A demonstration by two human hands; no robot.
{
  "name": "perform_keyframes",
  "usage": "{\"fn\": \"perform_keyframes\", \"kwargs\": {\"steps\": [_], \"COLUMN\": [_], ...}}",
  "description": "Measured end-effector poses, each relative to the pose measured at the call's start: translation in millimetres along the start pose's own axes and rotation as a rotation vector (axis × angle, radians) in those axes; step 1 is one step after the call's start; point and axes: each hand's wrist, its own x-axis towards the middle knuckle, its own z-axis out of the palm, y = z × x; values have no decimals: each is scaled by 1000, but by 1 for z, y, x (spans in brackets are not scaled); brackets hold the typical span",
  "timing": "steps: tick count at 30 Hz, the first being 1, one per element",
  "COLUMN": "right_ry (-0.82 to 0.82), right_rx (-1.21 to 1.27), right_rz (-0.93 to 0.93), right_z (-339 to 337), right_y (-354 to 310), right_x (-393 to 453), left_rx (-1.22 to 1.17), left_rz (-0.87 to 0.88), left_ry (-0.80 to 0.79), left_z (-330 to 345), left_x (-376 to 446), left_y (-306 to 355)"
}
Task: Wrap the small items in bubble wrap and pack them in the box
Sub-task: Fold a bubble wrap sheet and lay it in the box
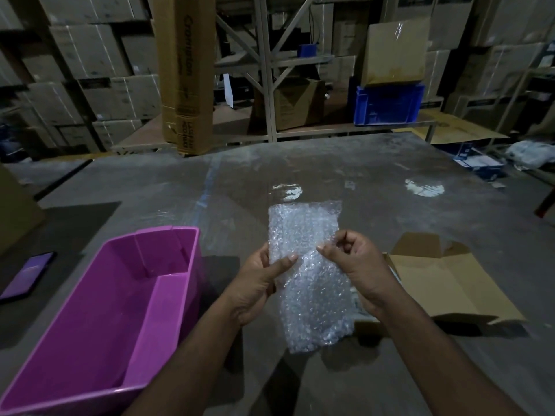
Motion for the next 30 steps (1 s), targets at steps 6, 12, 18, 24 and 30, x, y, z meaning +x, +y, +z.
{"fn": "perform_keyframes", "kwargs": {"steps": [6, 12, 18, 24, 30], "right_ry": [11, 25, -13, 11, -89], "right_rx": [6, -66, -745, -1180, -1041], "right_rz": [7, -33, -313, -539, -523], "right_z": [-4, -6, -12, -22, -20], "right_y": [-2, -9, -28, -30, -38], "right_x": [-8, -8, -5, 10, 13], "left_rx": [62, -38, -124, 25, 582], "left_rz": [-6, -42, -58, 103, 248], "left_ry": [53, 62, 146, 182, 7], "left_z": [-8, -1, -1, -10, 5], "left_x": [10, 14, 24, 26, 30], "left_y": [-6, -14, -22, 12, 29]}}
